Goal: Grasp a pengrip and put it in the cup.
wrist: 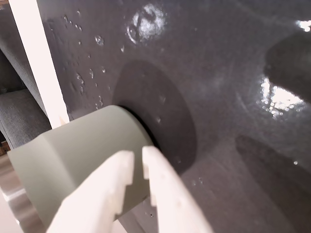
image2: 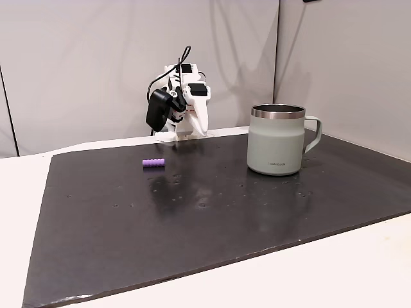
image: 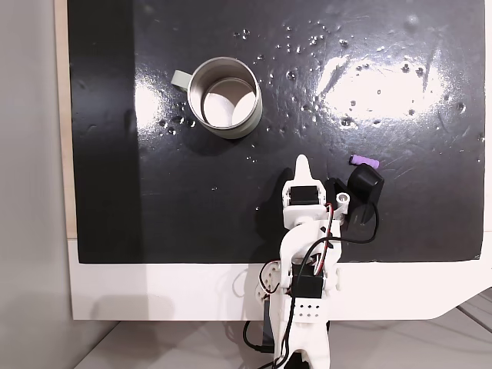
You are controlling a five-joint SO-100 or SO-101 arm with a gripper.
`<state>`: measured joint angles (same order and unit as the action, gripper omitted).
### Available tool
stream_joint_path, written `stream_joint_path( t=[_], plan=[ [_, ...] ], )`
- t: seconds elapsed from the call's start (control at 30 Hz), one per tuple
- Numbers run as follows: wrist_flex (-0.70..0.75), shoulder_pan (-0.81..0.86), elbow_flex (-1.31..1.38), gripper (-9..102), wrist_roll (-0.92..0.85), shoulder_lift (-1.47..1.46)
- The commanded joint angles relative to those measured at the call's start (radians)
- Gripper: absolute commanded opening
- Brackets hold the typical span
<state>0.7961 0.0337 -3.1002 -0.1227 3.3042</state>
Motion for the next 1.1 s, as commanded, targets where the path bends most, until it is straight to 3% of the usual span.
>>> stream_joint_path(
  t=[0.0,0.47,0.7,1.07],
  plan=[
    [-0.012,-0.009,0.006,0,0.009,0.014],
    [0.080,0.011,0.100,0,-0.008,-0.018],
    [0.087,0.026,0.308,0,-0.015,-0.282],
    [0.291,0.164,0.746,4,-0.028,-0.759]
  ],
)
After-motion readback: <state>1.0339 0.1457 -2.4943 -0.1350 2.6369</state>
